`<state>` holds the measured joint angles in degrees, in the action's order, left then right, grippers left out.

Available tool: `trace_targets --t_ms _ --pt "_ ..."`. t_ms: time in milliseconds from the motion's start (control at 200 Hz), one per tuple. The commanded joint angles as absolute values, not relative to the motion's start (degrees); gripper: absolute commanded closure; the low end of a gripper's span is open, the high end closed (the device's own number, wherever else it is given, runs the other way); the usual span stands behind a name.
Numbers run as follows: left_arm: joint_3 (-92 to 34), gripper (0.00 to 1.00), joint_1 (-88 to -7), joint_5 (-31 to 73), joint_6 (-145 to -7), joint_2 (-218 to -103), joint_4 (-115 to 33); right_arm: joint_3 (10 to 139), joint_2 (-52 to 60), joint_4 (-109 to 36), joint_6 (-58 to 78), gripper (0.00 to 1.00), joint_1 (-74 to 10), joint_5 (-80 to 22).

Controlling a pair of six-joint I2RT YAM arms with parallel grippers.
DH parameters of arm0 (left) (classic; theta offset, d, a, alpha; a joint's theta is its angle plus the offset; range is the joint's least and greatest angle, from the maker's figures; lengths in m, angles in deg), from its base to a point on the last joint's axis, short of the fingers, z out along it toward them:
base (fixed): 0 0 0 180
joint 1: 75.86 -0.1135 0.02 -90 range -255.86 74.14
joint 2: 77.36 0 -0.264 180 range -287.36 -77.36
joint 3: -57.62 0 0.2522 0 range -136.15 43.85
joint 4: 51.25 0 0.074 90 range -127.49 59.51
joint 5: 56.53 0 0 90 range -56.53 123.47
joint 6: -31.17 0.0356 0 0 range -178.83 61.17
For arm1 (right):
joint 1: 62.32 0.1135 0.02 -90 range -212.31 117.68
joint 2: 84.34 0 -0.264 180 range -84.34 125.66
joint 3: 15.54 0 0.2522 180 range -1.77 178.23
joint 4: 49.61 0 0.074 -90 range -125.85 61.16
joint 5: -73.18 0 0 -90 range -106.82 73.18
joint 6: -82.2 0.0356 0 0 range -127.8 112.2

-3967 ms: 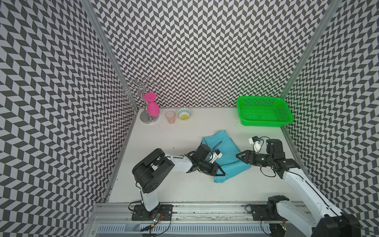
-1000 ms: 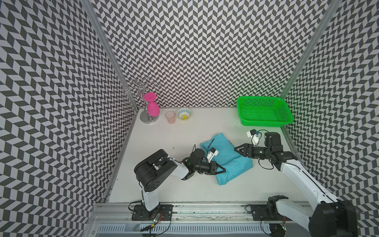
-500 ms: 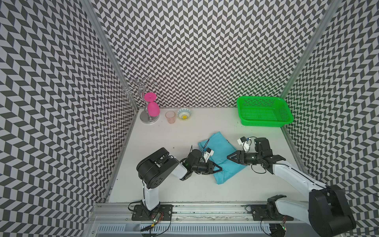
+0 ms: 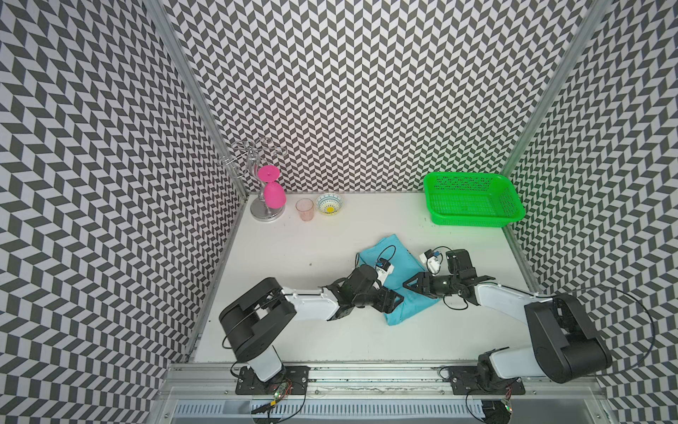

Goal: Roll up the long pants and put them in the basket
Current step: Roll the long pant at the center of the board.

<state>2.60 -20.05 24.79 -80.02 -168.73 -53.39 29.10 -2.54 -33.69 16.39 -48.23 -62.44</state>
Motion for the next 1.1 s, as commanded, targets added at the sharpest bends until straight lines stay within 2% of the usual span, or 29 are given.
trace_targets --t_ms 0,195,471,686,846,951,1051,1071,1096 --pt "1.7 0.00 -15.1 43.1 -65.4 -163.4 -45.8 29.4 -1.5 -33.1 14.7 0.41 -48.1 -60.3" --pt "0.4 0.00 -8.6 46.0 -55.2 -163.6 -44.7 30.7 -0.7 -31.2 13.5 0.41 -48.1 -60.3" --pt "-1.5 0.00 -0.5 60.1 -46.5 -173.5 -47.9 32.2 1.0 -29.1 11.8 0.41 -48.3 -60.8" --pt "-3.5 0.00 0.1 65.4 -42.3 -179.8 -48.1 32.5 0.6 -28.5 11.6 0.41 -48.5 -60.8" --pt "-5.2 0.00 0.6 74.1 -40.1 -185.1 -47.5 32.5 0.8 -28.5 11.6 0.41 -48.6 -61.2" --pt "-4.6 0.01 0.6 75.0 -39.7 -185.3 -48.5 32.7 0.7 -28.2 11.6 0.41 -48.8 -61.8" --pt "-4.2 0.18 0.4 74.8 -39.5 -184.7 -48.9 33.2 0.0 -27.8 11.6 0.41 -49.2 -61.8" --pt "-4.0 0.27 0.3 74.7 -39.5 -184.6 -49.1 33.2 -0.2 -27.7 11.6 0.41 -49.5 -61.7" --pt "-3.9 0.54 0.2 73.9 -39.5 -184.2 -49.2 33.4 -0.5 -27.5 11.6 0.41 -49.6 -61.7"
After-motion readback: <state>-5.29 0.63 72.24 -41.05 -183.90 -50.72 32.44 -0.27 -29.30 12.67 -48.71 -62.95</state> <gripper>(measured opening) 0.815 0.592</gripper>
